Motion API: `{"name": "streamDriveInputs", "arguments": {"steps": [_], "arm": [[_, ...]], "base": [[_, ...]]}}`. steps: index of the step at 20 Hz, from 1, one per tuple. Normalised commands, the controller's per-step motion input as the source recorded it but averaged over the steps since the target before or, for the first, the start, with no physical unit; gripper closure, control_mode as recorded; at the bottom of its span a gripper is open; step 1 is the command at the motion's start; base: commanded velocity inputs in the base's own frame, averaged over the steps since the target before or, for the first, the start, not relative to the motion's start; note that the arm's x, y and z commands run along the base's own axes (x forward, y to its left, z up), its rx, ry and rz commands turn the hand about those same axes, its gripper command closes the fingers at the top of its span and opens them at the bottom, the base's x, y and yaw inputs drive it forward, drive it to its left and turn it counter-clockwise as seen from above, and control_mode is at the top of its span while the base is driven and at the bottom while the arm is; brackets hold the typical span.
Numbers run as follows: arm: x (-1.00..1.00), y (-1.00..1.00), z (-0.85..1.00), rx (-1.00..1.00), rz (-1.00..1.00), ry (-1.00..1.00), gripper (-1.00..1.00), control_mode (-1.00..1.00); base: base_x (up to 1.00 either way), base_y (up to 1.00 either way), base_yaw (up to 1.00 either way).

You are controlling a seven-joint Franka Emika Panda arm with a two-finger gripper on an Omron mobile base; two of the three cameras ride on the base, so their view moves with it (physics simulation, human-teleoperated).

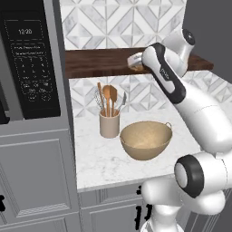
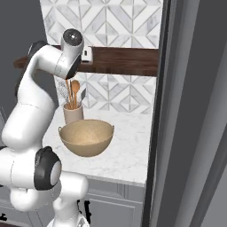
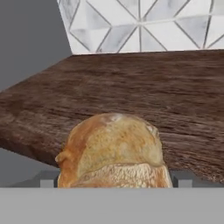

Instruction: Open the cabinet, pick up the bread from the cabinet and place it in the basket. Then move the basket to the dining counter.

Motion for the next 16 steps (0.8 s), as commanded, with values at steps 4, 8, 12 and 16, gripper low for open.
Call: {"name": "streamDriveInputs", "arguments": {"steps": [4,8,12,16], "arm": [[-1.00,0.00,0.00,0.00,-0.02,0.25,1.00,-1.00],[-1.00,0.00,0.00,0.00,-0.02,0.23,1.00,-1.00],[-1.00,-0.02,-0.32,0.00,-0.01,0.16,1.00,-1.00],[-0.82,0.00,-1.00,-0.16,-0.01,0.03,1.00,-1.00]], "base": [[0.00,0.00,0.00],[0.00,0.00,0.00],[0.00,0.00,0.00],[0.00,0.00,0.00]]}}
